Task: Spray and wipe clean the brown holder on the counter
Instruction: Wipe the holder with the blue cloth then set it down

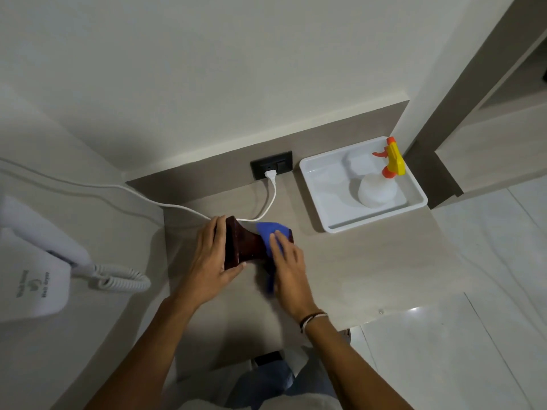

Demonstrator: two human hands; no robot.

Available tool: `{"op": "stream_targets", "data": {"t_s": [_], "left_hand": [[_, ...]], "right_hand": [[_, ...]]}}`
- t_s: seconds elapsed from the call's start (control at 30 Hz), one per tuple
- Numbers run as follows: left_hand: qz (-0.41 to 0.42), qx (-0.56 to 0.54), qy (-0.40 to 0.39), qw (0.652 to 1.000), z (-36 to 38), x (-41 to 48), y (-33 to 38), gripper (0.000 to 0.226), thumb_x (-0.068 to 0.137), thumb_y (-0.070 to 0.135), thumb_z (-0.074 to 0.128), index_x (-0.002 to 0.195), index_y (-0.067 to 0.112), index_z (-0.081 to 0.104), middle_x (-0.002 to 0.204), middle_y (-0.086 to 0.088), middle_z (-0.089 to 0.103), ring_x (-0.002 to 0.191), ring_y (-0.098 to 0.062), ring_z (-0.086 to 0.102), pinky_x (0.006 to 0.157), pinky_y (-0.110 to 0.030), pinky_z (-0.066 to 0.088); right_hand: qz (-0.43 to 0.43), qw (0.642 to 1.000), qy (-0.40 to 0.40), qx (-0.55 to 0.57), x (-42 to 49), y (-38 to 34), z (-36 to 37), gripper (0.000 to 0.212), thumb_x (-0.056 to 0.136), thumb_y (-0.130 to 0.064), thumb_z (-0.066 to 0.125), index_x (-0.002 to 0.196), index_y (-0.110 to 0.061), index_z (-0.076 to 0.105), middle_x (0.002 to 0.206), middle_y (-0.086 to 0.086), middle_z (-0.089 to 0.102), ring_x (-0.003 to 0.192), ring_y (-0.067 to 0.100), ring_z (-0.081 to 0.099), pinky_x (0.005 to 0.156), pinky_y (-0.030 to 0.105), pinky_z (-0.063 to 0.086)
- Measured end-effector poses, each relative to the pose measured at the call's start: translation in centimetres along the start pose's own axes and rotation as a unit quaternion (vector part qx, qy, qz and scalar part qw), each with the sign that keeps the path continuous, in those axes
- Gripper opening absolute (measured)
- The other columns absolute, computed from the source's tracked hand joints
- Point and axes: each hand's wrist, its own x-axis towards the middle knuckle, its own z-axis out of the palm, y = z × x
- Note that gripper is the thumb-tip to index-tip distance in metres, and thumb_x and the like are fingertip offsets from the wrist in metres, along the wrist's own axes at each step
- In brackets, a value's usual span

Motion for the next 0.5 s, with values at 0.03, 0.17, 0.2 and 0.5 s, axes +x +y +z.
{"op": "stream_targets", "data": {"t_s": [0.03,0.17,0.2,0.5], "left_hand": [[0.004,0.004,0.002,1.0,-0.1,0.0,0.1,0.106,0.081,0.03,0.088,0.162,0.008,0.024,0.16,-0.015,0.033,0.145,-0.029,0.035,0.12,-0.039,0.036],[0.013,0.023,-0.008,1.0,0.1,0.5,0.7,0.108,0.08,0.027,0.088,0.163,0.007,0.022,0.162,-0.016,0.031,0.147,-0.03,0.034,0.12,-0.043,0.039],[0.01,0.023,-0.013,1.0,0.1,0.5,0.6,0.108,0.08,0.025,0.087,0.163,0.006,0.022,0.162,-0.017,0.031,0.148,-0.033,0.035,0.121,-0.046,0.038],[-0.016,0.01,0.006,1.0,0.3,0.3,-0.1,0.104,0.077,0.033,0.087,0.16,0.006,0.03,0.155,-0.017,0.04,0.139,-0.034,0.04,0.114,-0.047,0.04]], "right_hand": [[0.045,0.998,-0.002,-0.037,0.4,0.7,-0.7,0.094,0.09,0.012,0.057,0.17,-0.014,0.016,0.179,0.008,0.011,0.159,0.033,0.024,0.132,0.045,0.029],[-0.03,0.994,0.072,0.071,0.7,-3.5,0.5,0.078,0.098,0.0,0.054,0.169,-0.014,0.025,0.176,0.011,0.022,0.159,0.03,0.028,0.134,0.039,0.027],[-0.06,0.99,0.073,0.104,0.1,-4.9,1.2,0.077,0.099,-0.005,0.048,0.17,-0.017,0.021,0.176,0.008,0.019,0.16,0.025,0.026,0.134,0.031,0.023],[0.015,0.99,0.094,0.107,0.3,-4.2,1.0,0.081,0.092,0.005,0.051,0.167,-0.016,0.03,0.175,0.011,0.026,0.159,0.03,0.028,0.133,0.041,0.028]]}}
